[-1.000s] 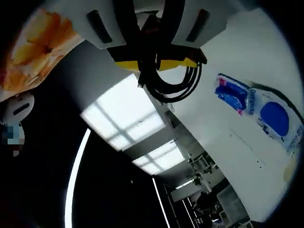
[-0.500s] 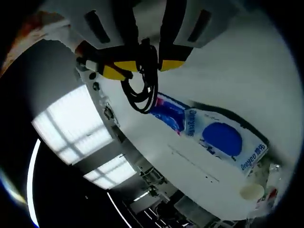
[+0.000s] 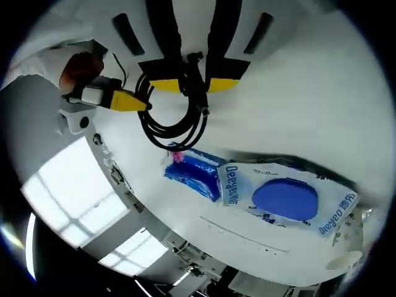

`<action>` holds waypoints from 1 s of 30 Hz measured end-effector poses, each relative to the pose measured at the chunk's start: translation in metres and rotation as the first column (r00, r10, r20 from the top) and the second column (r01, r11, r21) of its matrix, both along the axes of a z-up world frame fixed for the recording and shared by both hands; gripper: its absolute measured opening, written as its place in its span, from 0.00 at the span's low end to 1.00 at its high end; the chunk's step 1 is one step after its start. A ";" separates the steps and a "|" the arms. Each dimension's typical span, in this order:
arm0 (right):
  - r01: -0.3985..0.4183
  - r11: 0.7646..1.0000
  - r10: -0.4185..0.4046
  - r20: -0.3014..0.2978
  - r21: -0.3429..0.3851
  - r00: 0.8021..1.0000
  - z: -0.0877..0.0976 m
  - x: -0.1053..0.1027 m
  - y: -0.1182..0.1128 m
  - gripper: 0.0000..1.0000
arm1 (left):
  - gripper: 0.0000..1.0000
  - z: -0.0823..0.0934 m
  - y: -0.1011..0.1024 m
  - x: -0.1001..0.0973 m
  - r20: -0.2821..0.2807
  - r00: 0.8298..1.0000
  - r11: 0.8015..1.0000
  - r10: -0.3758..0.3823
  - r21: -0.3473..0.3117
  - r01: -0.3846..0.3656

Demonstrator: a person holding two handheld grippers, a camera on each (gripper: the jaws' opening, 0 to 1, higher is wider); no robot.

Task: Arrange the tabletop items into an orderly group along one side of the table until the central work area is clear of visible clutter.

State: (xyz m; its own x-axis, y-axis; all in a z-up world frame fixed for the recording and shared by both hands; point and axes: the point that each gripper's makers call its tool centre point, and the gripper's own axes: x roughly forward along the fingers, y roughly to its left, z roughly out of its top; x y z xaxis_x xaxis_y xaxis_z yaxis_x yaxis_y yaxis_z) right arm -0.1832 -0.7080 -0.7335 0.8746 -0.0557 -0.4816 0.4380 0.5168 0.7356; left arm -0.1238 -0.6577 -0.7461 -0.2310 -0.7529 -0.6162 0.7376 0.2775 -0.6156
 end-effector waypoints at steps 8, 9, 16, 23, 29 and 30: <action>-0.017 0.999 0.013 -0.086 -0.043 0.996 -0.017 0.005 -0.006 0.08 | 0.11 -0.015 -0.006 0.010 -0.018 0.998 0.998 0.056 0.021 -0.055; -0.029 0.998 0.022 -0.110 -0.063 0.994 -0.020 0.005 -0.007 0.09 | 0.11 -0.016 -0.006 0.010 -0.018 0.998 0.998 0.056 0.030 -0.055; -0.086 0.987 0.063 -0.171 -0.134 0.983 -0.028 0.000 -0.007 0.16 | 0.10 -0.009 -0.010 0.010 0.025 0.999 0.999 0.032 -0.012 -0.032; -0.082 0.983 0.054 -0.169 -0.165 0.984 -0.024 -0.003 -0.010 0.27 | 0.22 -0.004 -0.005 0.023 0.110 0.994 0.999 0.028 -0.032 -0.024; -0.103 0.969 0.064 -0.175 -0.225 0.982 -0.016 -0.009 -0.016 0.39 | 0.46 0.001 0.015 0.039 0.164 0.986 0.999 0.030 -0.033 -0.025; -0.093 0.970 0.057 -0.165 -0.223 0.985 -0.014 -0.010 -0.018 0.40 | 0.49 0.000 0.022 0.044 0.179 0.983 0.999 0.031 -0.016 -0.028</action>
